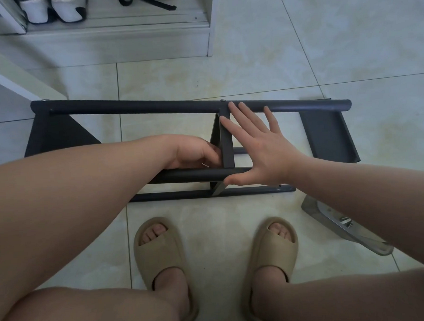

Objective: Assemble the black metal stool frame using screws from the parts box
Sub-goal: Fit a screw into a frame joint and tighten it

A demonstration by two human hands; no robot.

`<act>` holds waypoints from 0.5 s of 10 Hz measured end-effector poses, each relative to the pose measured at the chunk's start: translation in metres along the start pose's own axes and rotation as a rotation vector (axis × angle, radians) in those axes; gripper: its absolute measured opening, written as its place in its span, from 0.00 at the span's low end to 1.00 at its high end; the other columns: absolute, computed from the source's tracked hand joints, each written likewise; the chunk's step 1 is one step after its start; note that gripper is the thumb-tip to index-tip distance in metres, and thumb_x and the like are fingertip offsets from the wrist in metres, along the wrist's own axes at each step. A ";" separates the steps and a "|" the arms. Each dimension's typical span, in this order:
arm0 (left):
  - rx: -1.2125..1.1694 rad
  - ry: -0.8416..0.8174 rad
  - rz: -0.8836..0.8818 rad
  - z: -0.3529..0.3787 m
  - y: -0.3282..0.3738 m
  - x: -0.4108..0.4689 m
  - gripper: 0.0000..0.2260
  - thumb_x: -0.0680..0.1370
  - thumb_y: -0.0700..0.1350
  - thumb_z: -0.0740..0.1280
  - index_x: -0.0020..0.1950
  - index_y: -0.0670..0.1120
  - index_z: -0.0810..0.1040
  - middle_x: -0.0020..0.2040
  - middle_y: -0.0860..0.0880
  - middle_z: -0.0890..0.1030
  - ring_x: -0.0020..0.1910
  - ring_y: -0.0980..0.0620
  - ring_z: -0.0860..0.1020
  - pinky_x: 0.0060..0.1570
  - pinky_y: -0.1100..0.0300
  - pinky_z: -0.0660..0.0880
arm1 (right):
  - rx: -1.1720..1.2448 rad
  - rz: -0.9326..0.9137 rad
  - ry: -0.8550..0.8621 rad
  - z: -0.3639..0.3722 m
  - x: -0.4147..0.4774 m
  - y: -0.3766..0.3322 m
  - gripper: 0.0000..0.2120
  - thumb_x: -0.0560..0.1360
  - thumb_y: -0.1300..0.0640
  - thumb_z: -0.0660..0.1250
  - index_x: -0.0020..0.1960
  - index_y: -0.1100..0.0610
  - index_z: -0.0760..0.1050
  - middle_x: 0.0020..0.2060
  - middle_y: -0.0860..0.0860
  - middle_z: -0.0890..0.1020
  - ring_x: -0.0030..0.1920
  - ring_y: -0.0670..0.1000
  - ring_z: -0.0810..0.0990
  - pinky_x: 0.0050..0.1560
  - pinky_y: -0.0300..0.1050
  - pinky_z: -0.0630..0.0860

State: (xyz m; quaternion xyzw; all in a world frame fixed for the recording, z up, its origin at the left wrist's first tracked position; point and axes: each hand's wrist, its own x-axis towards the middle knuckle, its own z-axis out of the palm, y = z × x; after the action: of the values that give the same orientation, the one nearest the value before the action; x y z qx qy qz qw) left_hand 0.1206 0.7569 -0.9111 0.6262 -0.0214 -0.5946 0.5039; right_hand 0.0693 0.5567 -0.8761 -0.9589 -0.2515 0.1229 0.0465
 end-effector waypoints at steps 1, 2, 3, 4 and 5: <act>0.038 0.014 -0.060 -0.002 -0.001 0.002 0.08 0.80 0.42 0.63 0.53 0.46 0.83 0.45 0.49 0.85 0.42 0.53 0.82 0.49 0.55 0.77 | -0.005 0.001 -0.004 0.000 0.000 0.000 0.58 0.65 0.18 0.52 0.83 0.50 0.41 0.82 0.51 0.37 0.81 0.51 0.34 0.77 0.66 0.36; 0.099 0.069 -0.089 -0.001 -0.002 0.003 0.07 0.79 0.44 0.66 0.48 0.46 0.84 0.39 0.50 0.84 0.37 0.54 0.82 0.48 0.55 0.79 | 0.003 0.001 0.003 0.000 0.000 0.000 0.58 0.65 0.19 0.52 0.83 0.50 0.42 0.82 0.51 0.38 0.81 0.51 0.34 0.77 0.65 0.36; 0.096 0.071 -0.029 0.000 -0.001 0.003 0.07 0.78 0.40 0.66 0.45 0.45 0.84 0.36 0.48 0.84 0.34 0.53 0.82 0.39 0.61 0.77 | 0.003 -0.002 0.002 0.000 0.000 0.000 0.58 0.65 0.19 0.53 0.83 0.50 0.41 0.82 0.51 0.38 0.81 0.51 0.34 0.77 0.65 0.36; 0.073 0.056 0.015 0.000 0.000 0.002 0.07 0.79 0.37 0.65 0.47 0.43 0.83 0.40 0.48 0.86 0.38 0.54 0.84 0.39 0.65 0.77 | 0.000 -0.001 0.000 -0.001 0.000 0.000 0.58 0.65 0.18 0.52 0.83 0.50 0.41 0.82 0.51 0.38 0.81 0.51 0.34 0.77 0.65 0.36; 0.035 0.021 0.019 0.001 0.000 0.001 0.08 0.79 0.35 0.63 0.47 0.43 0.82 0.41 0.48 0.86 0.40 0.54 0.84 0.40 0.66 0.78 | -0.003 -0.001 -0.004 -0.001 0.000 0.000 0.58 0.65 0.18 0.52 0.83 0.50 0.41 0.82 0.51 0.38 0.81 0.51 0.34 0.77 0.65 0.36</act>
State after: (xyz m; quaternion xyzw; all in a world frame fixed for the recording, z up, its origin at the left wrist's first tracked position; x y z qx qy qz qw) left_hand 0.1202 0.7559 -0.9116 0.6408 -0.0325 -0.5827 0.4988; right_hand 0.0695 0.5564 -0.8752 -0.9586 -0.2521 0.1244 0.0445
